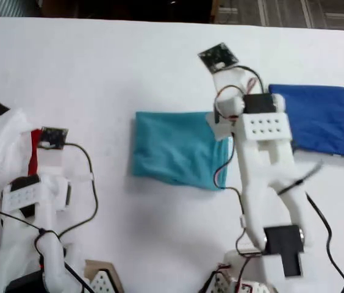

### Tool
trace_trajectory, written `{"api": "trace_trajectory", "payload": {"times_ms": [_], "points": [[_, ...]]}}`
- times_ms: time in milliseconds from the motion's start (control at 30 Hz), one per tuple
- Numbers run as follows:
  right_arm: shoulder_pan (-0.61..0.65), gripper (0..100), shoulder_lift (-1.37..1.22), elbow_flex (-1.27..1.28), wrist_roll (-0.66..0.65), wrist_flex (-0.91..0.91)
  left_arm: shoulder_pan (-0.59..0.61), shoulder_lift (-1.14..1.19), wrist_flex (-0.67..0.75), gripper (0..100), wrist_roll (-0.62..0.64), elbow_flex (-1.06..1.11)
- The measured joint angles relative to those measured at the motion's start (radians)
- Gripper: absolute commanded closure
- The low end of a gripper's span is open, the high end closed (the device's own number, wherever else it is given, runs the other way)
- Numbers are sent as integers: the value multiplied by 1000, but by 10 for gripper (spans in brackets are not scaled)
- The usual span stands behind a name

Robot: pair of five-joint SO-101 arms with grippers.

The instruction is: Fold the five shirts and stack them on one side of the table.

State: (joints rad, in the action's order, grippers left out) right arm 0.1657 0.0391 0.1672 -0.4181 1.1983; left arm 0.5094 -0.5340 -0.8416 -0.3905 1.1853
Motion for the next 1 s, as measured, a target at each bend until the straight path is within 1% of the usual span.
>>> {"api": "trace_trajectory", "payload": {"times_ms": [133,300,533,667,833,900,1000], "points": [[-3,978,-184,-21,8,-112,2,0,0,974,0,0],[-28,978,-396,-170,77,-123,2,0,0,974,0,0],[-101,978,-655,-451,87,-107,3,0,0,974,0,0],[-106,978,-747,-660,87,-11,0,0,0,974,0,0],[-106,978,-755,-927,92,206,0,0,-5,974,0,-3],[-106,978,-753,-1011,92,316,-8,0,-49,974,0,-40],[-106,978,-729,-1077,92,473,-77,0,-170,974,3,-175]]}}
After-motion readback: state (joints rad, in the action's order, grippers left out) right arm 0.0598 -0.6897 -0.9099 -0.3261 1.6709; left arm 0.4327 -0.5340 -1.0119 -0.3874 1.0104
